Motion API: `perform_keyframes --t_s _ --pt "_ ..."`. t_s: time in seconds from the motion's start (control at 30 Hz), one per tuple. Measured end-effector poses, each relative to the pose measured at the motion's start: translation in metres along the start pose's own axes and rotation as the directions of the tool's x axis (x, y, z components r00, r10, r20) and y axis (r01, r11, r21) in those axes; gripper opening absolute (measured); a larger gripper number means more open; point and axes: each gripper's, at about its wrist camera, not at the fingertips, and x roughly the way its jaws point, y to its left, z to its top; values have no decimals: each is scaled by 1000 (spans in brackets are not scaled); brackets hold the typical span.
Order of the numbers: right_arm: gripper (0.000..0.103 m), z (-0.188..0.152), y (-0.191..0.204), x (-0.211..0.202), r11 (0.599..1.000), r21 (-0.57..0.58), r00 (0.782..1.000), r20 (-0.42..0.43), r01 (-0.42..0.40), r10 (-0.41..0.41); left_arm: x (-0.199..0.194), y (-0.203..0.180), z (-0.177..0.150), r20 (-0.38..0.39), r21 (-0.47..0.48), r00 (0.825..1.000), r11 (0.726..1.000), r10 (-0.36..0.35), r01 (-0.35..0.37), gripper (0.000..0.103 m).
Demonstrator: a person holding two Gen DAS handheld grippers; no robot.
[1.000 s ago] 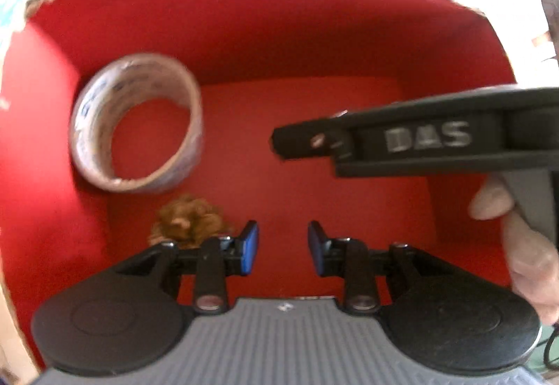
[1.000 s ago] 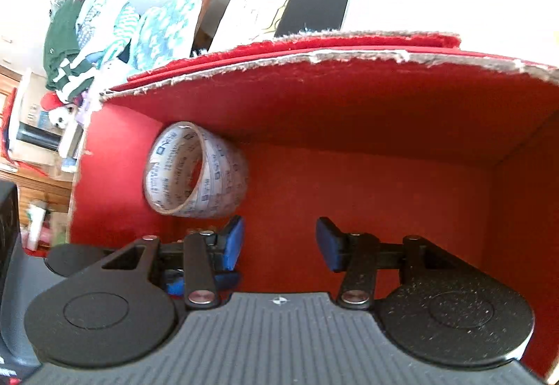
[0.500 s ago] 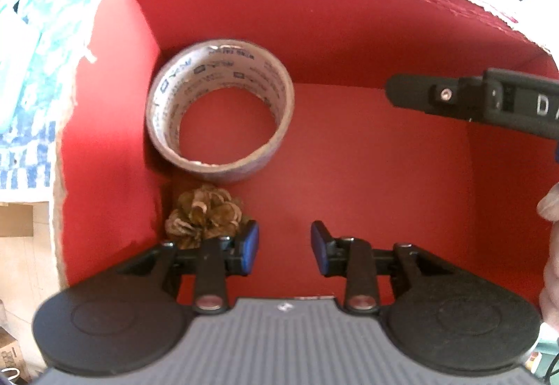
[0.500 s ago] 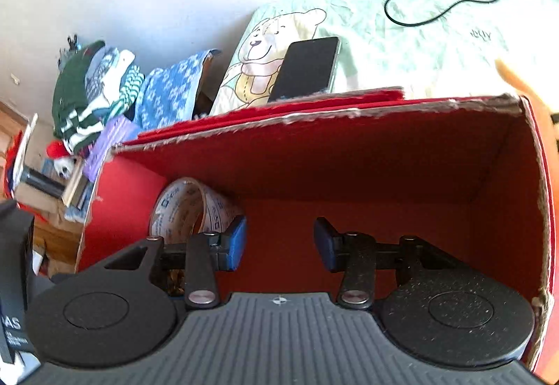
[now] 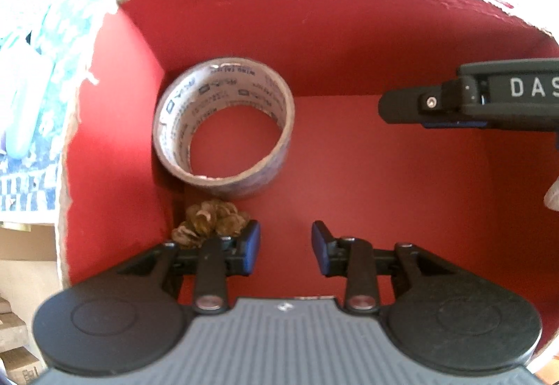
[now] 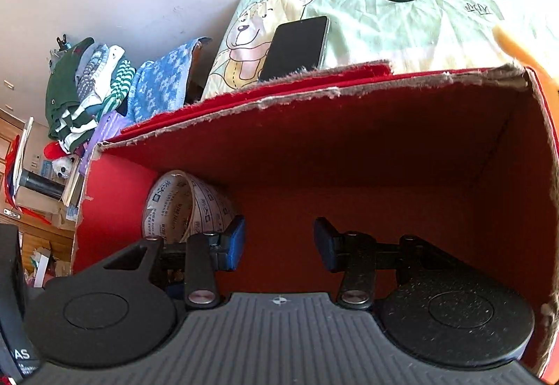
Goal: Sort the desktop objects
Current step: 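Lower the pine cone beside the tape roll and open the right tool, then lift the open right tool up out of the box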
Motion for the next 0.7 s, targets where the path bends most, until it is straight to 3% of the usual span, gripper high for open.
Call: perform_keyframes --t_s 0.17,0.3,0.37,0.5,0.7 --pt "47 1 0 6 1000 7 999 -46 25 -25 0 1 1 10 -3 1000 1000 -10 10 38" --pt "47 1 13 5 995 -62 995 -62 79 -83 1 9 5 16 5 1000 1000 -25 25 43" --pt "46 0 23 1 985 -107 988 -56 135 -142 1 9 5 18 12 999 1000 -27 27 43" --pt "46 -6 33 -11 989 -111 993 -60 97 -104 1 11 6 15 21 999 999 -48 48 50" --pt "47 -23 33 -18 977 -110 982 -18 184 -187 -7 12 7 10 26 997 997 -71 71 56"
